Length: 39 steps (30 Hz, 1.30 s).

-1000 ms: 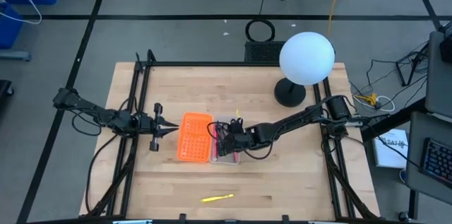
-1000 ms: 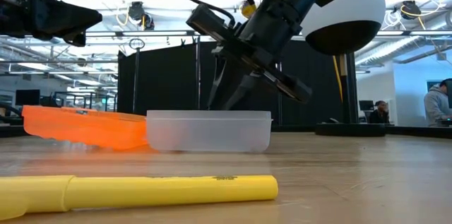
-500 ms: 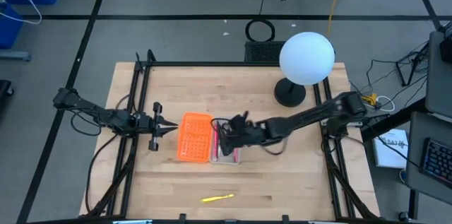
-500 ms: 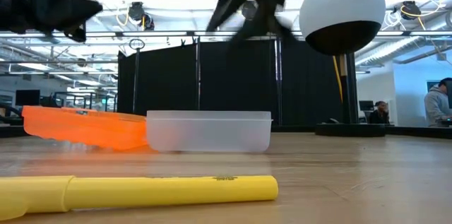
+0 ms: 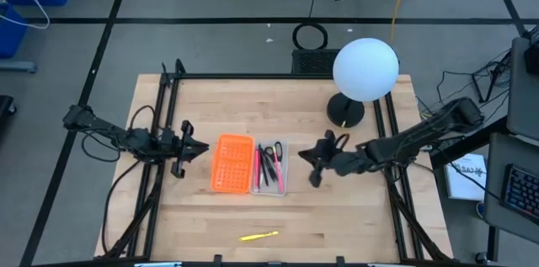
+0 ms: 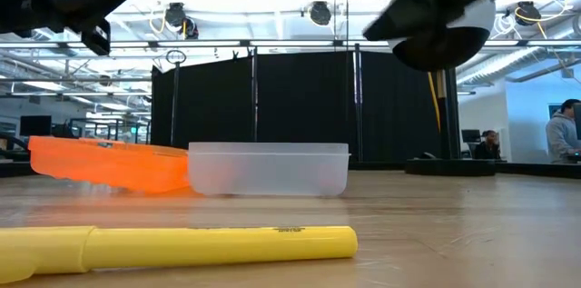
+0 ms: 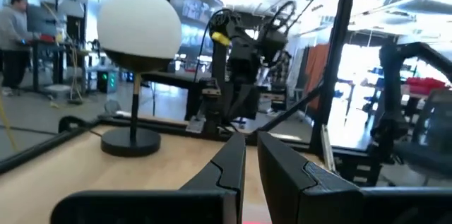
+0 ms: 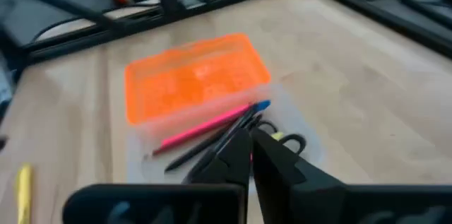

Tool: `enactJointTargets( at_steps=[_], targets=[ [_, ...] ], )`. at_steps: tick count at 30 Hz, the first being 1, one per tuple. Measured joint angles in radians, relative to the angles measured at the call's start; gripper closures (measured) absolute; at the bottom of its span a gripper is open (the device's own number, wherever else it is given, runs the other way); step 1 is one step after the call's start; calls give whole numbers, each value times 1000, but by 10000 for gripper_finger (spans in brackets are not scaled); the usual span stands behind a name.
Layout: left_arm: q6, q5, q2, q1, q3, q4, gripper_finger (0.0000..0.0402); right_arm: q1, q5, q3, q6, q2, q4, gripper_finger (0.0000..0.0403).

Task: Pick & place school supplies into a supply box
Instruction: Put the yellow pen into the transparent supply box

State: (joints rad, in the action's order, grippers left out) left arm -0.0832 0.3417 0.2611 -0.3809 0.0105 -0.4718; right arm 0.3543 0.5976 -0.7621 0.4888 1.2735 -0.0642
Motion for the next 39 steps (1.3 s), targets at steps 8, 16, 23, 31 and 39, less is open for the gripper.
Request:
enactJointTargets(
  at_steps=[8,16,23,31,39],
  targets=[
    [79,25,0,0,0,84,353,-35,-153,299,-241,-186,-300,400],
    [142,60,0,0,0,167,353,-52,-130,420,-370,-406,-313,401],
    [187,4,0,0,0,280,353,-52,-131,491,-455,-542,-326,402],
    [192,24,0,0,0,326,353,-61,-95,592,-466,-618,-396,402],
    [67,-13,13,-1,2,410,353,-60,-95,678,-484,-622,-479,403]
  ],
)
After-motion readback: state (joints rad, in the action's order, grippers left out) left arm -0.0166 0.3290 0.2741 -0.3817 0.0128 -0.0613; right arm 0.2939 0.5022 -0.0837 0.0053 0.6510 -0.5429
